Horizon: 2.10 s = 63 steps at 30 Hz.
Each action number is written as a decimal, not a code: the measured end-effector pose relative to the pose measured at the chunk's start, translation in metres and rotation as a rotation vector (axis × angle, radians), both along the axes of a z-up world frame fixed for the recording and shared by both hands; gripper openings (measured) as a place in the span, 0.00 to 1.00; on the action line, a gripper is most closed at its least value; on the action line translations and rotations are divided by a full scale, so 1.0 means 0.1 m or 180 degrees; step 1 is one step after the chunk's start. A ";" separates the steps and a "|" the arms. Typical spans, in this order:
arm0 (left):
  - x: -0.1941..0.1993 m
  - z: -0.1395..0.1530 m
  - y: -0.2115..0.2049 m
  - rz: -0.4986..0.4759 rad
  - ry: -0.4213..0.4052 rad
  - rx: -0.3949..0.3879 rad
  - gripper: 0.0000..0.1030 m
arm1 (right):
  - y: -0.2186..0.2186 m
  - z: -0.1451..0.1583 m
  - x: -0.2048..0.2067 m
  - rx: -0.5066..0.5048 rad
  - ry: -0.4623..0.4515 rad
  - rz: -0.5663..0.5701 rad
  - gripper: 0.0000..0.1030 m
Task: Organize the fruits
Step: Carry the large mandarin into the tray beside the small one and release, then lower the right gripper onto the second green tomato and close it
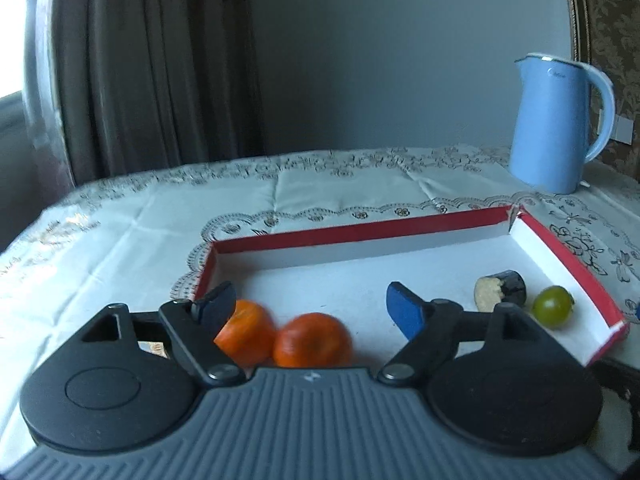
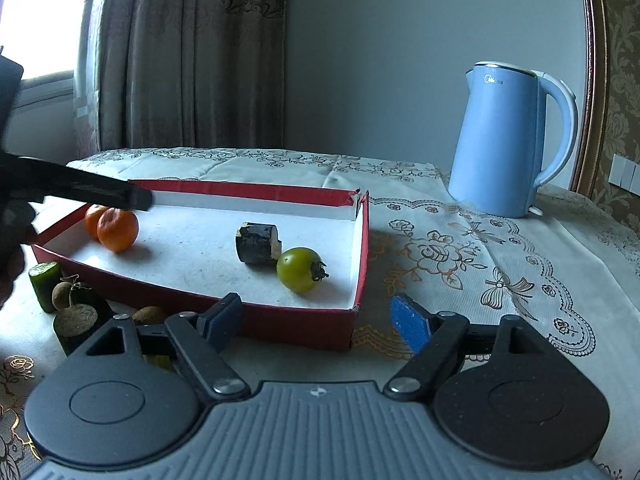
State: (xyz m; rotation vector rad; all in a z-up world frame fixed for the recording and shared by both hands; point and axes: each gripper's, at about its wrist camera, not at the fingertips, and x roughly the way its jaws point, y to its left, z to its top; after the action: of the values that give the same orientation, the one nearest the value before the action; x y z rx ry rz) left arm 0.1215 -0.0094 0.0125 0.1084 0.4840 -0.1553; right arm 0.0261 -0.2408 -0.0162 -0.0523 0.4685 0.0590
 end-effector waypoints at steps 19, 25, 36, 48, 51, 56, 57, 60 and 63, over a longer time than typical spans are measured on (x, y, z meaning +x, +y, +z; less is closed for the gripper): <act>-1.15 -0.29 0.63 -0.0063 0.0292 -0.0261 1.00 | -0.02 0.00 0.01 0.0014 0.0010 -0.0026 0.83; -0.98 -0.41 0.60 0.0000 0.0591 -0.0176 1.00 | -0.06 0.02 -0.03 0.0066 -0.0012 -0.0050 0.82; -0.94 -0.44 0.55 -0.0050 0.0618 -0.0087 1.00 | 0.04 -0.01 -0.35 0.0004 0.0116 0.0186 0.82; -0.93 -0.44 0.55 -0.0049 0.0618 -0.0084 1.00 | 0.43 -0.05 -0.25 -0.0144 0.0236 0.0630 0.64; -0.93 -0.44 0.55 -0.0049 0.0618 -0.0083 1.00 | 0.47 -0.08 -0.19 -0.0178 0.0328 0.0627 0.51; -0.93 -0.44 0.55 -0.0049 0.0618 -0.0082 1.00 | 0.45 -0.08 -0.19 -0.0128 0.0342 0.0654 0.34; -0.93 -0.44 0.55 -0.0049 0.0618 -0.0083 1.00 | 0.45 -0.08 -0.19 -0.0138 0.0339 0.0652 0.34; -0.93 -0.44 0.55 -0.0049 0.0618 -0.0083 1.00 | 0.45 -0.08 -0.19 -0.0139 0.0336 0.0635 0.34; -0.93 -0.44 0.55 -0.0049 0.0618 -0.0083 1.00 | 0.44 -0.06 -0.22 -0.0125 0.0271 0.0558 0.34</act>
State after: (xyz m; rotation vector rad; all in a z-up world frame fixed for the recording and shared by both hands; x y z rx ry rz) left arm 0.0284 0.0457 -0.0315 0.0717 0.6745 -0.1881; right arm 0.0039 -0.1970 -0.0221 -0.1299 0.5494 0.2247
